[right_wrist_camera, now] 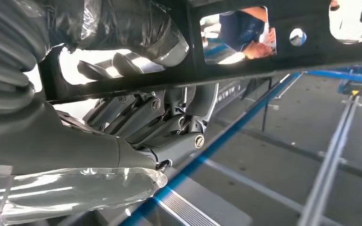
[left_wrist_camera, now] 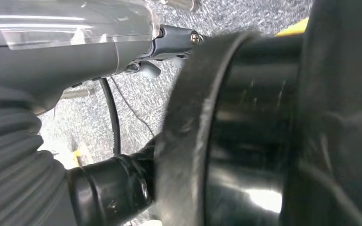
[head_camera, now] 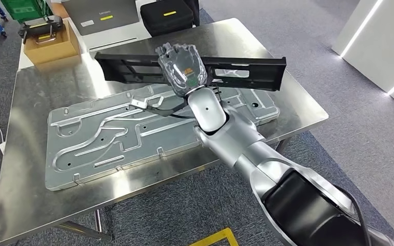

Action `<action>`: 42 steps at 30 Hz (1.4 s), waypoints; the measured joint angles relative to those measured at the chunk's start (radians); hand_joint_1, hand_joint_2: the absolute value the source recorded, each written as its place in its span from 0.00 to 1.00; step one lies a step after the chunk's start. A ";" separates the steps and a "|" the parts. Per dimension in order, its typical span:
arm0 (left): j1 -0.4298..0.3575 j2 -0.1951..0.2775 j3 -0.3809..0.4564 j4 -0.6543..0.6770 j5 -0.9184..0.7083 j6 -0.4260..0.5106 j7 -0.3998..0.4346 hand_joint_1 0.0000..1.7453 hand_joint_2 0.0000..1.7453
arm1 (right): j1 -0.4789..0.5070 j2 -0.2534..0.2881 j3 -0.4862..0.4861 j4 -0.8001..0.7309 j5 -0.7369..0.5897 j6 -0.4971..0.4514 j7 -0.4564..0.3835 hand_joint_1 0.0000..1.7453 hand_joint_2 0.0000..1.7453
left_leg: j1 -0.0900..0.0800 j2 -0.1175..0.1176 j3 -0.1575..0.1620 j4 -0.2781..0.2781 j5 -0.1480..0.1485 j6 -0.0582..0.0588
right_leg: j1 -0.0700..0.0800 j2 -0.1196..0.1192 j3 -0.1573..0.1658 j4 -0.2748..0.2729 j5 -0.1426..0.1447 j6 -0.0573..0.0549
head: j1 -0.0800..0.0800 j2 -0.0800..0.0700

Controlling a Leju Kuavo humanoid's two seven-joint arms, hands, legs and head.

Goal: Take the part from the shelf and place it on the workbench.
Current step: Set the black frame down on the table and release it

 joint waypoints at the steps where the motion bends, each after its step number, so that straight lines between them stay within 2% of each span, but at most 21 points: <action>1: -0.001 -0.001 -0.002 0.000 -0.002 -0.003 0.000 0.00 1.00 | 0.005 0.003 0.009 0.015 0.023 -0.009 0.008 1.00 1.00 | -0.001 0.000 0.023 -0.049 0.015 0.004 | 0.001 0.001 -0.001 0.003 -0.002 0.005 | 0.000 0.000; 2: -0.003 -0.003 -0.004 0.000 -0.004 -0.005 -0.001 0.00 1.00 | 0.011 0.005 0.018 0.028 0.044 -0.019 0.016 1.00 1.00 | -0.003 0.000 0.036 -0.076 0.019 0.010 | 0.002 0.001 -0.003 0.004 -0.003 0.010 | 0.001 0.000; 6: -0.007 -0.008 -0.008 0.000 -0.006 -0.013 -0.004 0.00 1.00 | 0.040 0.011 0.044 0.069 0.109 -0.051 0.039 1.00 1.00 | -0.005 -0.003 0.042 -0.088 0.018 0.040 | 0.001 0.001 -0.010 0.019 -0.015 0.028 | 0.002 0.000; 8: -0.010 -0.009 -0.008 0.000 -0.008 -0.021 -0.006 0.00 1.00 | 0.050 0.012 0.051 0.083 0.144 -0.064 0.049 1.00 1.00 | -0.005 -0.003 0.045 -0.092 0.015 0.055 | 0.000 0.001 -0.050 0.102 -0.061 0.034 | 0.002 0.000; 10: -0.011 -0.010 -0.009 0.000 -0.009 -0.027 -0.011 0.00 1.00 | 0.065 0.012 0.054 0.091 0.177 -0.075 0.060 1.00 1.00 | -0.009 -0.004 0.048 -0.092 0.002 0.067 | 0.000 0.002 -0.121 0.237 -0.108 0.035 | 0.002 0.000; 11: -0.011 -0.010 -0.009 0.000 -0.010 -0.027 -0.013 0.00 1.00 | 0.074 0.011 0.054 0.092 0.185 -0.077 0.063 1.00 1.00 | -0.011 -0.005 0.052 -0.091 -0.004 0.071 | 0.000 0.002 -0.149 0.284 -0.112 0.035 | 0.002 0.000; 12: -0.011 -0.010 -0.009 0.000 -0.012 -0.027 -0.015 0.00 1.00 | 0.082 0.011 0.054 0.093 0.190 -0.077 0.066 1.00 1.00 | -0.013 -0.005 0.057 -0.089 -0.007 0.072 | 0.000 0.002 -0.160 0.293 -0.098 0.032 | 0.002 0.000; 13: -0.011 -0.011 -0.009 0.000 -0.014 -0.027 -0.015 0.00 1.00 | 0.089 0.010 0.054 0.093 0.192 -0.077 0.067 1.00 1.00 | -0.015 -0.005 0.065 -0.087 -0.009 0.071 | 0.001 0.002 -0.151 0.264 -0.068 0.028 | 0.002 0.000; 15: -0.011 -0.015 -0.009 0.000 -0.018 -0.027 -0.015 0.00 1.00 | 0.096 0.010 0.053 0.090 0.195 -0.079 0.065 1.00 1.00 | -0.018 -0.005 0.079 -0.084 -0.015 0.067 | 0.008 0.003 -0.093 0.134 0.006 0.014 | 0.001 0.000; 17: -0.013 -0.019 -0.009 0.000 -0.023 -0.027 -0.014 0.00 1.00 | 0.098 0.010 0.047 0.084 0.197 -0.083 0.061 1.00 1.00 | -0.021 -0.006 0.083 -0.083 -0.021 0.060 | 0.015 0.003 -0.049 0.036 0.037 0.003 | 0.001 0.000; 19: -0.014 -0.021 -0.009 0.000 -0.026 -0.027 -0.013 0.00 1.00 | 0.102 0.008 0.039 0.077 0.198 -0.087 0.055 1.00 1.00 | -0.022 -0.006 0.084 -0.087 -0.023 0.051 | 0.017 0.003 -0.038 0.011 0.029 0.000 | 0.001 0.000; 22: -0.015 -0.020 -0.010 0.000 -0.029 -0.026 -0.013 0.00 1.00 | 0.112 0.007 0.024 0.064 0.200 -0.087 0.048 1.00 1.00 | -0.022 -0.005 0.075 -0.061 -0.048 0.038 | 0.004 0.000 -0.017 -0.014 0.028 -0.006 | 0.000 0.000; 25: -0.017 -0.019 -0.010 0.000 -0.029 -0.026 -0.012 0.00 1.00 | 0.117 0.008 0.016 0.057 0.201 -0.087 0.046 1.00 1.00 | -0.017 -0.004 -0.012 0.109 -0.116 0.021 | 0.001 -0.002 0.000 -0.022 0.021 -0.012 | -0.001 0.000; 26: -0.017 -0.018 -0.010 0.000 -0.029 -0.026 -0.012 0.00 1.00 | 0.120 0.008 0.015 0.056 0.201 -0.087 0.046 1.00 1.00 | -0.014 -0.004 -0.042 0.158 -0.125 0.015 | 0.000 -0.003 0.003 -0.021 0.018 -0.012 | -0.001 0.000; 27: -0.017 -0.018 -0.010 0.000 -0.029 -0.027 -0.012 0.00 1.00 | 0.123 0.008 0.013 0.056 0.201 -0.086 0.045 1.00 1.00 | -0.010 -0.003 -0.060 0.176 -0.116 0.010 | -0.001 -0.002 0.006 -0.020 0.014 -0.011 | -0.001 0.000; 28: -0.016 -0.017 -0.010 0.000 -0.030 -0.027 -0.012 0.00 1.00 | 0.126 0.008 0.012 0.055 0.201 -0.086 0.044 1.00 1.00 | -0.005 -0.003 -0.058 0.156 -0.089 0.005 | -0.002 -0.001 0.008 -0.018 0.011 -0.008 | -0.001 0.000; 31: -0.014 -0.017 -0.010 0.001 -0.034 -0.029 -0.013 0.00 1.00 | 0.130 0.007 0.005 0.043 0.202 -0.086 0.043 1.00 1.00 | 0.007 -0.001 0.009 -0.020 0.009 -0.008 | -0.006 0.004 0.008 0.002 -0.007 0.009 | -0.001 0.000; 33: -0.013 -0.018 -0.010 0.001 -0.035 -0.033 -0.015 0.00 1.00 | 0.132 0.006 0.002 0.033 0.203 -0.086 0.048 1.00 1.00 | 0.005 -0.002 0.031 -0.069 0.015 0.002 | -0.003 0.005 0.004 0.010 -0.014 0.022 | -0.001 0.000; 37: -0.014 -0.018 -0.010 0.002 -0.031 -0.039 -0.025 0.00 1.00 | 0.136 0.002 0.002 0.020 0.203 -0.087 0.047 1.00 1.00 | 0.000 -0.007 0.036 -0.075 0.013 0.035 | -0.007 0.002 -0.003 0.031 -0.034 0.041 | 0.000 0.000; 40: -0.015 -0.015 -0.009 0.002 -0.021 -0.039 -0.036 0.00 1.00 | 0.136 0.004 -0.002 0.021 0.202 -0.086 0.006 1.00 1.00 | -0.001 -0.005 0.040 -0.077 0.011 0.049 | -0.007 0.002 -0.082 0.191 -0.112 0.045 | 0.000 0.000; 42: -0.016 -0.011 -0.008 0.002 -0.019 -0.038 -0.052 0.00 1.00 | 0.137 0.006 -0.004 0.029 0.201 -0.084 -0.017 1.00 1.00 | -0.007 -0.006 0.042 -0.077 0.009 0.053 | -0.006 0.002 -0.138 0.290 -0.135 0.041 | 0.000 0.000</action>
